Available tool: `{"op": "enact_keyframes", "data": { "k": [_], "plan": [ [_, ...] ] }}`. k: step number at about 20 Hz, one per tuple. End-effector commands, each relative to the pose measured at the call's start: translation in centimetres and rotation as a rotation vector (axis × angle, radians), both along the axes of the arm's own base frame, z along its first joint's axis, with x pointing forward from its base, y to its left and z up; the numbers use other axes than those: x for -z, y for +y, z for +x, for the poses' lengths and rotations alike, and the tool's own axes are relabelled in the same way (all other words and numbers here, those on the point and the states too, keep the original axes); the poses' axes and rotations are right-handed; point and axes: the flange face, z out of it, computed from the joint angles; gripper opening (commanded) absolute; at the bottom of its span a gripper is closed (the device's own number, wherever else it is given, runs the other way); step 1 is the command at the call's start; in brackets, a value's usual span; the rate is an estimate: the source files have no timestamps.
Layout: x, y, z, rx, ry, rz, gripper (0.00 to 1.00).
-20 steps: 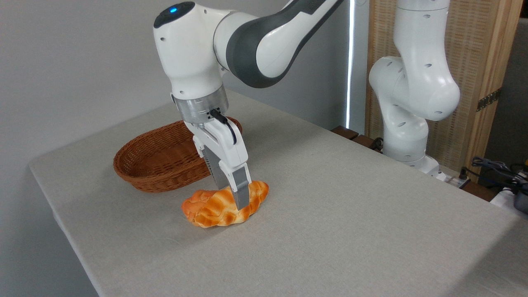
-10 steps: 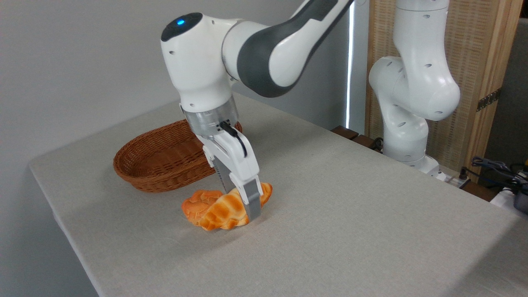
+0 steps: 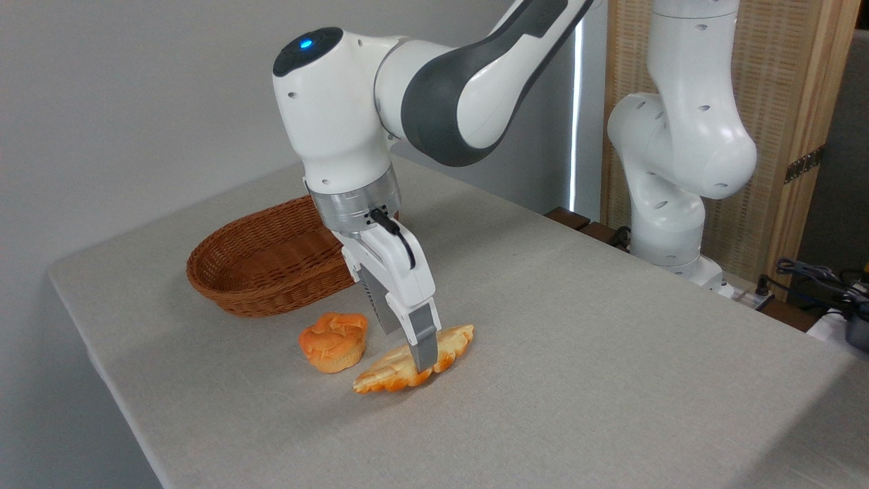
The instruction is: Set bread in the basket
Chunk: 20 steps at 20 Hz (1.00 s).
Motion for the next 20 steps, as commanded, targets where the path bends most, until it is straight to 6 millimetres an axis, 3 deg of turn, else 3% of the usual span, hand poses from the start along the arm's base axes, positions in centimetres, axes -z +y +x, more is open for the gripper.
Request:
{"op": "enact_keyframes", "data": {
  "k": [1,10,20],
  "plan": [
    [0.7,-1.4,-0.3,0.038,0.018,0.014,1.0],
    [1.3,0.0,-0.1,0.049,0.029,0.061,1.0],
    [2.6,0.0,0.2,0.058,0.046,0.083,1.0]
  ]
}}
